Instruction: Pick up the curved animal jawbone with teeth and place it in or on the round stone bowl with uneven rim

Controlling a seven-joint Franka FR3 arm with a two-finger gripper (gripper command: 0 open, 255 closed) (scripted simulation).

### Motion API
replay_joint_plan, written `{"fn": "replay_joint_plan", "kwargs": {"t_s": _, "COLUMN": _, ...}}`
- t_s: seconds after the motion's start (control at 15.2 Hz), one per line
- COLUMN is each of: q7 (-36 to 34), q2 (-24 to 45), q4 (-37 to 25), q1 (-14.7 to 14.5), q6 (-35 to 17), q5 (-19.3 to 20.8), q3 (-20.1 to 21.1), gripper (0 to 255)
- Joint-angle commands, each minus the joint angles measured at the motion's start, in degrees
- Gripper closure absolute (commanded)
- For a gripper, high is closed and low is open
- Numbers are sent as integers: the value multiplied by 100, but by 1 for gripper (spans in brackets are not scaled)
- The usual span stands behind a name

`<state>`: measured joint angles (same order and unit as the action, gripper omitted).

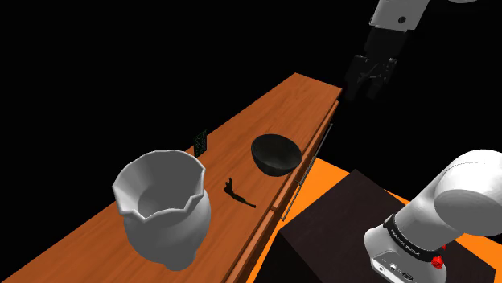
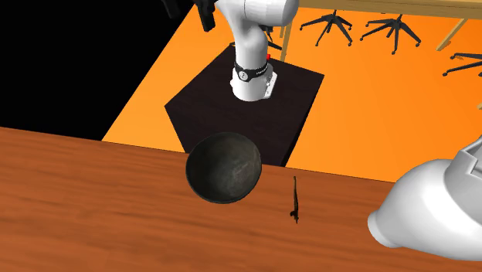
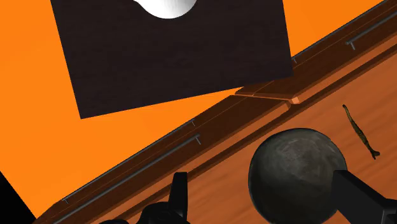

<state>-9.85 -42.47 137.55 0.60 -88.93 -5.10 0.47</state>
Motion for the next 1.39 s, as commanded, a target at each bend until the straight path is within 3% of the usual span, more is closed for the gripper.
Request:
{"fn": "replay_joint_plan", "kwargs": {"t_s": 0.0, "q7": 0, "q2": 0, "q4": 0, "q1": 0, "q6": 0, "q5": 0, "q3": 0, "gripper": 0}}
{"fn": "replay_joint_plan", "kwargs": {"t_s": 0.73, "q7": -319, "q2": 1374, "q4": 234, "q1": -622, "q6": -1627, "q5": -281, "q3": 1070, "gripper": 0}}
{"fn": "replay_joint_plan", "kwargs": {"t_s": 1.32, "q7": -773, "q2": 2963, "q4": -111, "q1": -965, "q6": -2818, "q5": -27, "q3": 1923, "gripper": 0}}
